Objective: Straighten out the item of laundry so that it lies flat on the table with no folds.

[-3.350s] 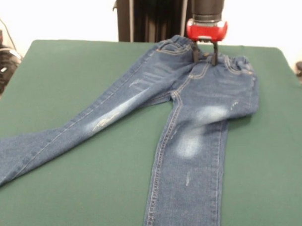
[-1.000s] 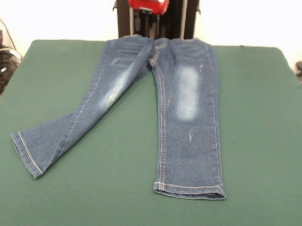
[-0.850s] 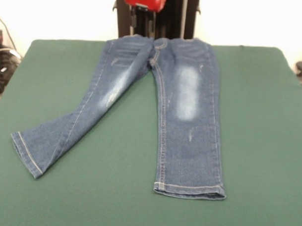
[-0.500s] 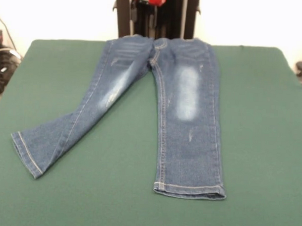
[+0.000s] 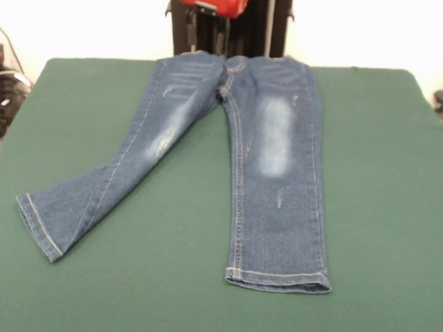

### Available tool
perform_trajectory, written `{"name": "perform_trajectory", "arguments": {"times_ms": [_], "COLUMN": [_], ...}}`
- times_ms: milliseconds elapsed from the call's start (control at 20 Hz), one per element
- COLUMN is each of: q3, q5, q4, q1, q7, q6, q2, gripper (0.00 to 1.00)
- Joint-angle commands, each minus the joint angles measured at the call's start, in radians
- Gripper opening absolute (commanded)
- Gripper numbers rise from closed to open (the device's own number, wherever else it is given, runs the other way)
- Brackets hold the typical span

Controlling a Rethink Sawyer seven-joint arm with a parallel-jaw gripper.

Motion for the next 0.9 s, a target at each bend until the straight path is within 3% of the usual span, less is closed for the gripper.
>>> {"name": "perform_trajectory", "arguments": {"times_ms": [50,300,900], "q3": [0.113,0.095,0.116], "q5": [0.063,0.079,0.104], "q4": [-0.257,-0.373,-0.713], "q1": [0.049,0.067,0.053], "q7": [0.005,0.026,-0.056], "q6": [0.119,0.144,0.396], "q2": [0.125,0.199,0.307], "gripper": [1.00,1.00,1.00]}}
